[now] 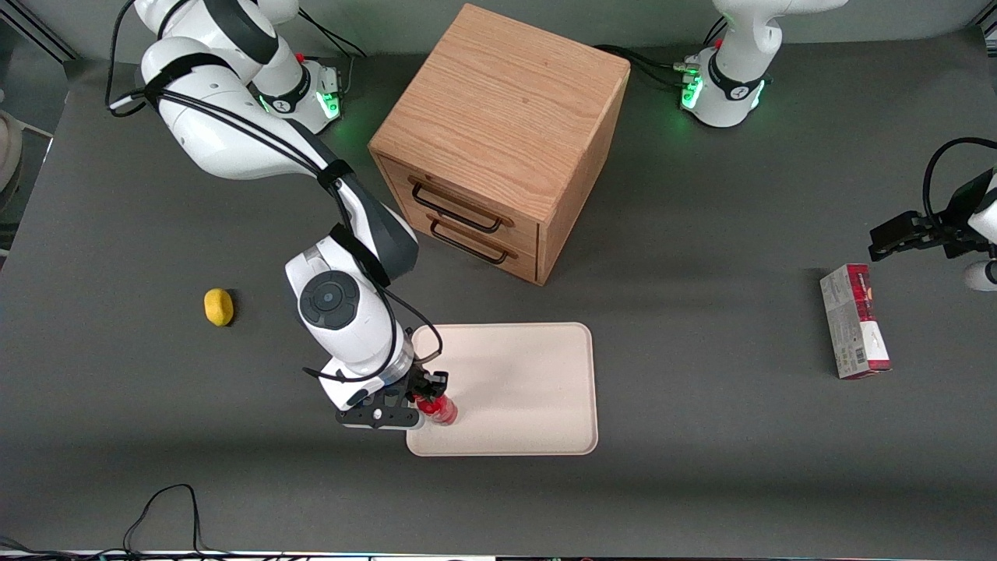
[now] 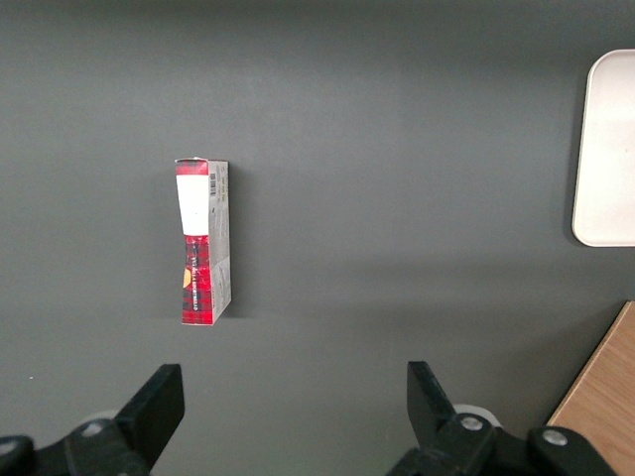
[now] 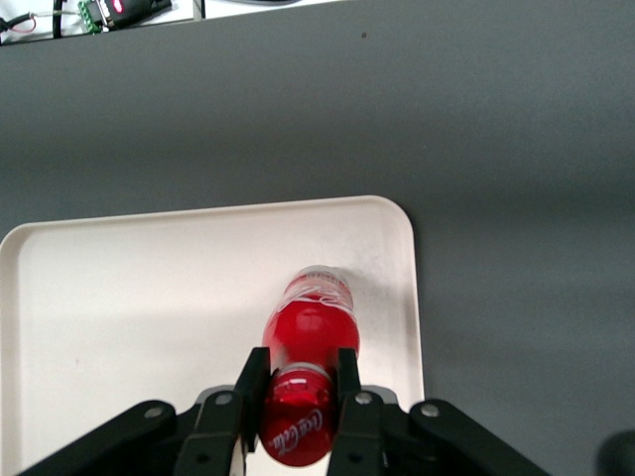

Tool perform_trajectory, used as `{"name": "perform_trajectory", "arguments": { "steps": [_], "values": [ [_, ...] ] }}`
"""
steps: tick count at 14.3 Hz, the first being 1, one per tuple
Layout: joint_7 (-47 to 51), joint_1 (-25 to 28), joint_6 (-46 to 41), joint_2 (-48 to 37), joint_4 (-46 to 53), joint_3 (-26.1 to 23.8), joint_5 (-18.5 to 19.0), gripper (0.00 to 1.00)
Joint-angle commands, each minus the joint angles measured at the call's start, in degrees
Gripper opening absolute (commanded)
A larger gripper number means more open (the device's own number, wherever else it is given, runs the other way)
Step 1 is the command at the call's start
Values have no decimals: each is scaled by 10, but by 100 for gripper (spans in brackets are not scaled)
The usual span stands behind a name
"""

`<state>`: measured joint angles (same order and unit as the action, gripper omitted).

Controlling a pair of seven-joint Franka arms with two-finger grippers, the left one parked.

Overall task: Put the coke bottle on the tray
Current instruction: 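Lower the bottle onto the tray's edge and open the right gripper, then raise the right gripper away from the bottle on the tray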

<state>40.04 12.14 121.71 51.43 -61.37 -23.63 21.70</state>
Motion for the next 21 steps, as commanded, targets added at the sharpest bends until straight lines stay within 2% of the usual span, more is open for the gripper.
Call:
{"name": "perform_trajectory", "arguments": {
  "steps": [1, 2, 3, 4, 5, 6, 7, 11, 14, 16, 17, 18, 19, 21],
  "values": [
    [6, 6, 2, 6, 24, 12, 15, 0],
    [6, 6, 3, 6, 24, 15, 15, 0],
    [6, 6, 3, 6, 22, 15, 15, 4],
    [8, 6, 3, 6, 18, 16, 16, 30],
    [8, 6, 7, 5, 11, 16, 16, 46],
    [8, 6, 16, 5, 7, 16, 16, 77],
    [9, 7, 23, 4, 1, 17, 20, 99],
    [10, 7, 24, -18, -9, 20, 22, 100],
    [2, 7, -28, -91, -55, 39, 6, 100],
    [-43, -1, -50, -171, -118, 73, -77, 100],
    [-93, -11, -61, -224, -162, 92, -126, 100],
    [-136, -19, -73, -263, -195, 108, -160, 100],
    [-167, -25, -95, -300, -224, 129, -178, 100],
    [-207, -28, -166, -384, -278, 161, -185, 100]
  ]
}}
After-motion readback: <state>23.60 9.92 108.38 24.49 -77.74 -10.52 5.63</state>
